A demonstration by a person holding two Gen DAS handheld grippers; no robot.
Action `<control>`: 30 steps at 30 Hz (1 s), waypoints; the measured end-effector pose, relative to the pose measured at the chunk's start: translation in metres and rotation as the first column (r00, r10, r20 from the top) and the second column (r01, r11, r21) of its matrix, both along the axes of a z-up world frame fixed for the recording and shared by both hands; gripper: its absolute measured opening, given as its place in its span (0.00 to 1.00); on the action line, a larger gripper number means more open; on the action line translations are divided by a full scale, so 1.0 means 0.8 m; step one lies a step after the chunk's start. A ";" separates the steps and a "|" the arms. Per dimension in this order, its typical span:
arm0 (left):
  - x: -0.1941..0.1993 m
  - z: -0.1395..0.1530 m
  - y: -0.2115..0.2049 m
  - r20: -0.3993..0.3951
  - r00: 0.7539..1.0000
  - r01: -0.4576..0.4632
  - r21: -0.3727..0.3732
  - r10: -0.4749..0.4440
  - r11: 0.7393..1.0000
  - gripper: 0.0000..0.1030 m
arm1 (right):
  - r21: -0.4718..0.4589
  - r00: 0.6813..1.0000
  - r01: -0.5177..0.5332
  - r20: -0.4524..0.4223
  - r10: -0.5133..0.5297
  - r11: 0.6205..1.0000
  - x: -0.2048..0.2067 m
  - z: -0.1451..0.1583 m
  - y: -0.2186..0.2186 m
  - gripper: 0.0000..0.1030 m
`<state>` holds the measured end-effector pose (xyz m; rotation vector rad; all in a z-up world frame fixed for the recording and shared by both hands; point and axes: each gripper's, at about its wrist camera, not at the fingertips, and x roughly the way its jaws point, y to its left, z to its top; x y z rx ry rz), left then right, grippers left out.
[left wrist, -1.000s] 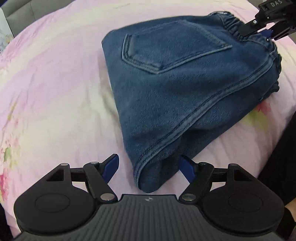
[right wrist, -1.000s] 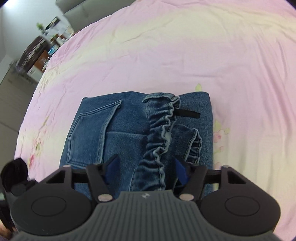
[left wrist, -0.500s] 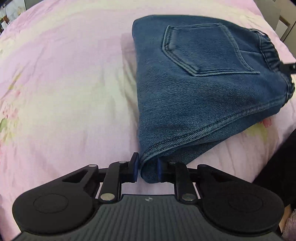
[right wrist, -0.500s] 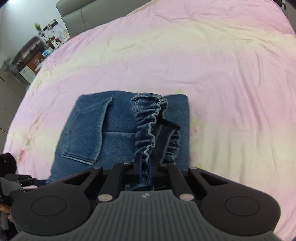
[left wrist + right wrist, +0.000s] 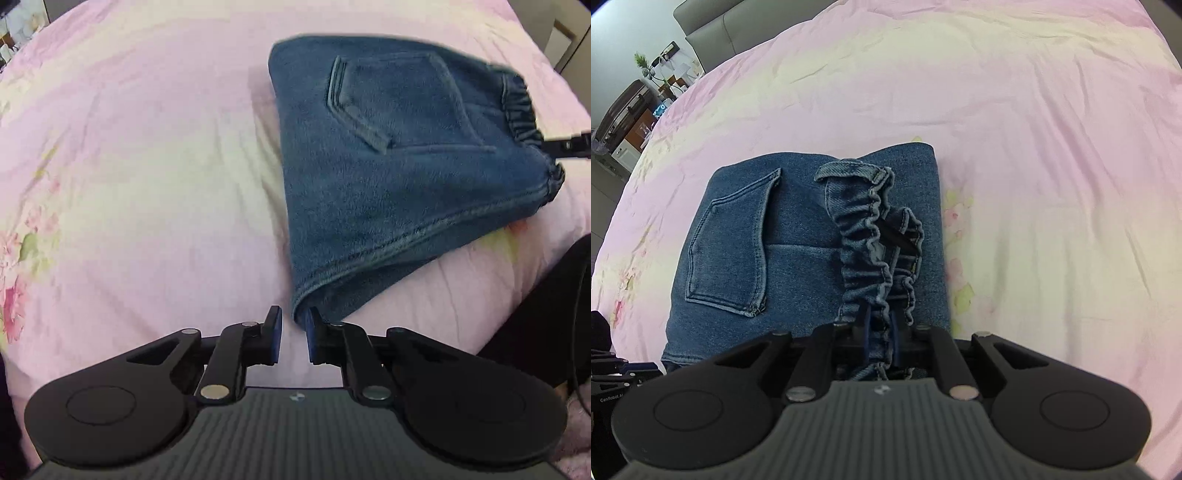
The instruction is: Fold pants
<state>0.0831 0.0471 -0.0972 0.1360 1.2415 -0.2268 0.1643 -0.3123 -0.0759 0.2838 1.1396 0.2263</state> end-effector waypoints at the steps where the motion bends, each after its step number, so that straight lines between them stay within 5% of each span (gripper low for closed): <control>1: 0.004 0.007 0.003 0.016 1.000 -0.012 -0.024 0.013 1.000 0.15 | 0.007 1.000 0.000 0.004 0.000 1.000 -0.004 0.004 -0.005 0.17; 3: 0.011 0.017 -0.006 0.052 0.998 -0.032 -0.058 0.035 0.998 0.16 | 0.036 1.000 0.014 0.020 -0.015 0.999 -0.009 0.013 -0.017 0.25; 5: 0.025 0.023 -0.013 0.089 0.995 -0.043 -0.059 0.049 0.997 0.17 | 0.100 0.999 0.038 0.034 -0.042 0.994 -0.009 0.020 -0.030 0.43; 8: 0.046 0.024 -0.022 0.120 0.989 -0.074 -0.114 0.088 0.991 0.27 | 0.218 0.994 0.097 0.032 -0.107 0.971 0.002 0.023 -0.050 0.54; 15: 0.097 0.016 -0.050 0.119 0.983 -0.116 -0.185 0.140 0.976 0.31 | 0.393 0.981 0.194 -0.060 -0.185 0.899 0.046 -0.019 -0.066 0.61; 21: 0.129 0.000 -0.063 0.098 0.982 -0.143 -0.182 0.163 0.973 0.31 | 0.439 0.978 0.208 -0.115 -0.175 0.874 0.076 -0.061 -0.063 0.62; 24: 0.134 -0.002 -0.061 0.083 0.981 -0.158 -0.189 0.176 0.969 0.31 | 0.512 0.979 0.203 -0.135 -0.155 0.834 0.084 -0.079 -0.064 0.55; 27: 0.135 -0.003 -0.058 0.079 0.977 -0.178 -0.207 0.197 0.962 0.32 | 0.562 0.969 0.233 -0.198 -0.145 0.794 0.086 -0.106 -0.061 0.29; 30: 0.133 -0.003 -0.053 0.087 0.974 -0.186 -0.224 0.209 0.957 0.31 | 0.506 0.988 0.154 -0.102 -0.118 0.849 0.078 -0.084 -0.051 0.17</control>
